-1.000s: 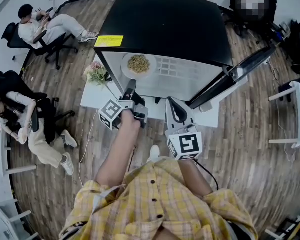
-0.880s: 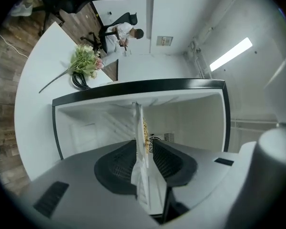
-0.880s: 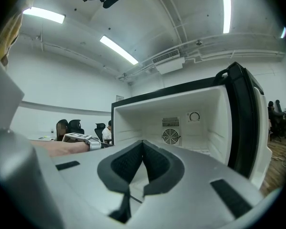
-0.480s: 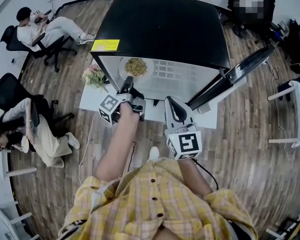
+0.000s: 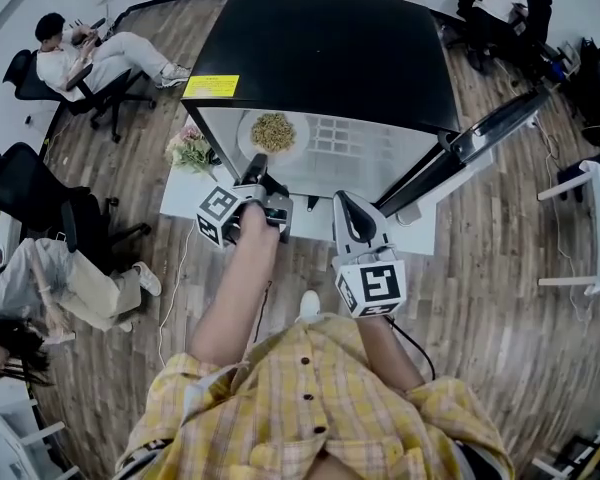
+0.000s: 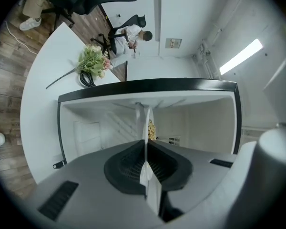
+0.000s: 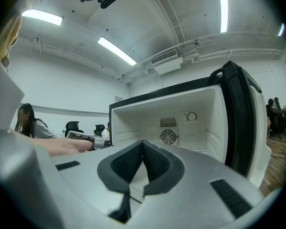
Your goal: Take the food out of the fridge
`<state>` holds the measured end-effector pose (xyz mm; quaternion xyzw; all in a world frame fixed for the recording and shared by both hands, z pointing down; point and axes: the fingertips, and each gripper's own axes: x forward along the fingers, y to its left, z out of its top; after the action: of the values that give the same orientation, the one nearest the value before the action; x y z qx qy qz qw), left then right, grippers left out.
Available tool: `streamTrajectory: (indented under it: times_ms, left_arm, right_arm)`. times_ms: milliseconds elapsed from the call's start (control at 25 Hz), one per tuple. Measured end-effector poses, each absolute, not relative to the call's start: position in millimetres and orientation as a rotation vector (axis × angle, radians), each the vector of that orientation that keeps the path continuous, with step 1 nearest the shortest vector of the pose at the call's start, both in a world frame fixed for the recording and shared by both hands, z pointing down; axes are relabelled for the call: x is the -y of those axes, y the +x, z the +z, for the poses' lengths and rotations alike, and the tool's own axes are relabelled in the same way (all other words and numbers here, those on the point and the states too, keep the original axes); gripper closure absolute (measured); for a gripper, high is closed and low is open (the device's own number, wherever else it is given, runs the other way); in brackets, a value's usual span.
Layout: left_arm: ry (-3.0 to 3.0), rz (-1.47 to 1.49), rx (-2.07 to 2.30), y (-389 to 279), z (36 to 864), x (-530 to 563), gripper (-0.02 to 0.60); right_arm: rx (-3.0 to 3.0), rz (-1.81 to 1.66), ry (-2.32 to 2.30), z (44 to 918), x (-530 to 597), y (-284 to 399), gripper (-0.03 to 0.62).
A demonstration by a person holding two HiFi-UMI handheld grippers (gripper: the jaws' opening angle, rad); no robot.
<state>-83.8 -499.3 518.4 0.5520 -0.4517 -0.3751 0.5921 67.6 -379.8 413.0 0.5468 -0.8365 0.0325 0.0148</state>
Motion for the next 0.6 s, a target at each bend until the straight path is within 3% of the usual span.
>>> streamTrajectory:
  times_ms: [600]
  left_arm:
    - [1.271, -0.968, 0.946, -75, 473, 442, 0.565]
  right_arm:
    - [2.614, 0.099, 1.715, 408, 358, 56, 0.586]
